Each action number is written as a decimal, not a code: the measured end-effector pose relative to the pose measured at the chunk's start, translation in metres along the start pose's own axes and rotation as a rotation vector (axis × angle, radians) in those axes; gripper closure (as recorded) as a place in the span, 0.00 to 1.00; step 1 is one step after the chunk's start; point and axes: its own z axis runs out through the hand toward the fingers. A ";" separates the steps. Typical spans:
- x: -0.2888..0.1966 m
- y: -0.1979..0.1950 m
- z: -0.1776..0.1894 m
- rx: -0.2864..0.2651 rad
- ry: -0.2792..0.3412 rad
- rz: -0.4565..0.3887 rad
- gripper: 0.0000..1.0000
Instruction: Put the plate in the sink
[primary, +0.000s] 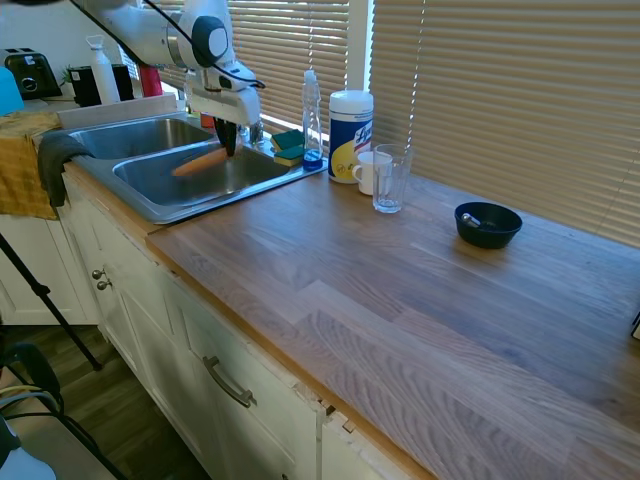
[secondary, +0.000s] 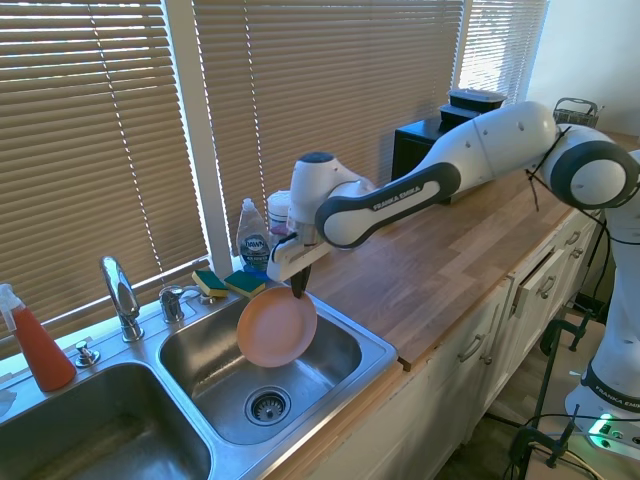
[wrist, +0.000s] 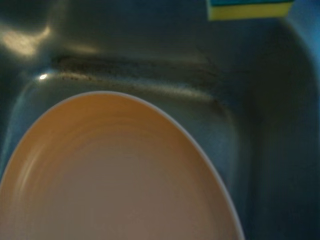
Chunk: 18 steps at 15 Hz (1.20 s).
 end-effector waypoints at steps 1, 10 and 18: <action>-0.005 -0.008 0.015 -0.021 -0.002 -0.008 1.00; -0.031 -0.030 0.092 -0.137 -0.016 -0.029 0.00; -0.029 -0.034 0.083 -0.134 -0.007 -0.027 0.00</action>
